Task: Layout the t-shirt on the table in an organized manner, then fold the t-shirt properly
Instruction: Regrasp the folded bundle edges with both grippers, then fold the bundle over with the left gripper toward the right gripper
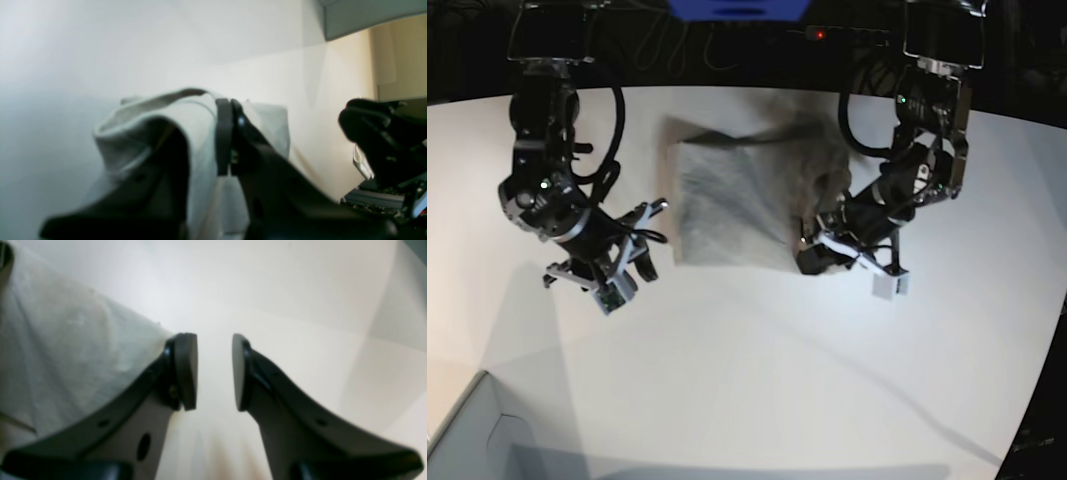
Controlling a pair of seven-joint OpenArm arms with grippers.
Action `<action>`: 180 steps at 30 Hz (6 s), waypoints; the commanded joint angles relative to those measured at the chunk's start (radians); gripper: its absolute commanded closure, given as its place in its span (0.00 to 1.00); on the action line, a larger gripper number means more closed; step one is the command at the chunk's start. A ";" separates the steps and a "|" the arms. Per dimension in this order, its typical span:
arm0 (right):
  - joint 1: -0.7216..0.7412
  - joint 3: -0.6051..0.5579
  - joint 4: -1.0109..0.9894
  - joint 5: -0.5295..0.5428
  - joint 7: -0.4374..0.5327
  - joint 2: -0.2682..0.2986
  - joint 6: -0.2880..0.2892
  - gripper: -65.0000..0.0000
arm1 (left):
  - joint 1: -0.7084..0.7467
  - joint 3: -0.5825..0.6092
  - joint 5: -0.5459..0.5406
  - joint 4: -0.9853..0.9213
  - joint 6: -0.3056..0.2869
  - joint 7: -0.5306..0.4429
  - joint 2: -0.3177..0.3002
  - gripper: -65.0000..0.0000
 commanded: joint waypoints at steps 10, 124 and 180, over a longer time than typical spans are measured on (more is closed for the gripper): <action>0.016 -0.002 0.012 0.017 0.025 0.003 0.000 0.72 | -0.062 -0.002 -0.017 -0.140 -0.019 -0.020 -0.001 0.88; -0.111 0.618 0.118 0.020 0.025 0.001 0.000 0.72 | -0.683 0.994 0.859 -0.877 -0.324 -0.387 0.278 1.00; -0.226 0.639 0.261 0.017 0.027 -0.048 0.000 0.72 | -0.680 0.969 1.060 -0.593 -0.335 -0.399 0.278 0.49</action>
